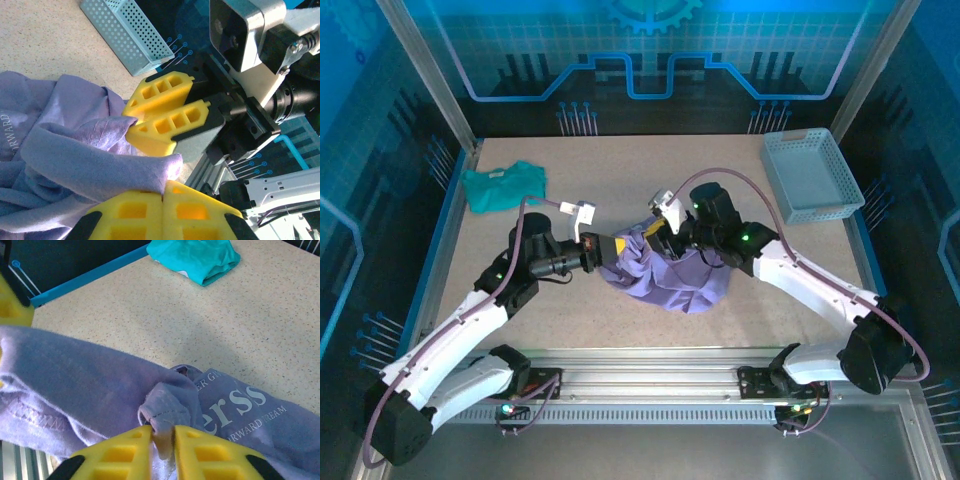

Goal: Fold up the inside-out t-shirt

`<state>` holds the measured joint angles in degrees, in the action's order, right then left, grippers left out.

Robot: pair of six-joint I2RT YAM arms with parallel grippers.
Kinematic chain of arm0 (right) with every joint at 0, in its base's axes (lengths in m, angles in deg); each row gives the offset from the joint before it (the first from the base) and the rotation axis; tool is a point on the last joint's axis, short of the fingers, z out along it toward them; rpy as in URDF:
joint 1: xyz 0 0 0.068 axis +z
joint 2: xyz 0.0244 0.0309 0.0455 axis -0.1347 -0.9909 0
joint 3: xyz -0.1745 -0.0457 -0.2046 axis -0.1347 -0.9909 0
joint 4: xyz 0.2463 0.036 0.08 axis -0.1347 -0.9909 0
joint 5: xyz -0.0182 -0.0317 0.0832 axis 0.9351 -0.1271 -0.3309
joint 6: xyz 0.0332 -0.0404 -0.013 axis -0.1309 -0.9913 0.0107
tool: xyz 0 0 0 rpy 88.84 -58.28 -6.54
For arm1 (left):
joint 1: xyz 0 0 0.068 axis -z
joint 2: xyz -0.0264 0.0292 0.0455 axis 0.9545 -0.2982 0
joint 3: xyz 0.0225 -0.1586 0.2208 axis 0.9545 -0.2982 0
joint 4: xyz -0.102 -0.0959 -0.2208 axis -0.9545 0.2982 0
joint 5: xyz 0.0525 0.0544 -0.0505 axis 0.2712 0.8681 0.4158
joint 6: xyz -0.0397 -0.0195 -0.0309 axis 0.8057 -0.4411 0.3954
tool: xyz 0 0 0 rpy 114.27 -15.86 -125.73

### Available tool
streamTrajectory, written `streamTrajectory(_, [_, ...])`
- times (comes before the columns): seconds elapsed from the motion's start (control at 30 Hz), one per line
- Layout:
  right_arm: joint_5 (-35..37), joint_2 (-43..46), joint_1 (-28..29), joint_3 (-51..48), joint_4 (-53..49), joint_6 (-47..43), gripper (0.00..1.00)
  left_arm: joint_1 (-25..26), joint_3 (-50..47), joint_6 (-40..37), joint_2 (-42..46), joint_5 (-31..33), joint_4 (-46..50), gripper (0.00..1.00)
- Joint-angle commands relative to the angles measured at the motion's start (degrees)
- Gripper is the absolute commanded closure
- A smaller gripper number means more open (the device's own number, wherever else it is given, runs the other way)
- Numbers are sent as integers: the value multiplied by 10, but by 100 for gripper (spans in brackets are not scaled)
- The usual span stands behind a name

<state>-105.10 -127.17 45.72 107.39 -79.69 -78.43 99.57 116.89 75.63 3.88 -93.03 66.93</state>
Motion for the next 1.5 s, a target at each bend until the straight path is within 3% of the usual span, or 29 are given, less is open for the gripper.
streamTrajectory(0.0, [14, -13, 5, 24, -15, 4, 90, -5, 5, -8, -1, -9, 1, 100])
streamTrajectory(0.07, [13, -7, 1, 26, -19, 13, 99, -6, 5, -8, 0, 1, 5, 100])
streamTrajectory(0.13, [-15, 8, -16, 27, -21, 33, 100, -11, 7, -3, 1, 33, 21, 100])
streamTrajectory(0.27, [-161, 48, -85, 10, 27, 125, 100, -61, 4, 37, 1, 58, 35, 100])
streamTrajectory(0.37, [-214, 56, -96, -2, 64, 168, 100, -90, -7, 60, -2, 45, 18, 100])
streamTrajectory(0.6, [-235, 48, -97, -5, 79, 186, 100, -89, -2, 25, -17, 54, 53, 97])
streamTrajectory(0.83, [-255, 51, -119, -20, 106, 199, 100, -88, -19, -8, -9, 172, 113, 97])
streamTrajectory(1.0, [-263, 35, -99, -15, 104, 169, 100, -81, -29, -27, -4, 179, 110, 74])
streamTrajectory(1.13, [-256, 17, -92, 14, 48, 131, 100, -26, -36, -87, 21, 228, 86, 52])
streamTrajectory(1.27, [-258, -4, -92, 68, -57, 60, 100, 36, -31, -157, 32, 288, 56, 40])
streamTrajectory(1.33, [-263, -12, -92, 86, -93, 32, 100, 53, -24, -186, 22, 292, 39, 31])
streamTrajectory(1.47, [-272, -29, -93, 111, -139, -3, 100, 81, -6, -234, -19, 264, 8, 24])
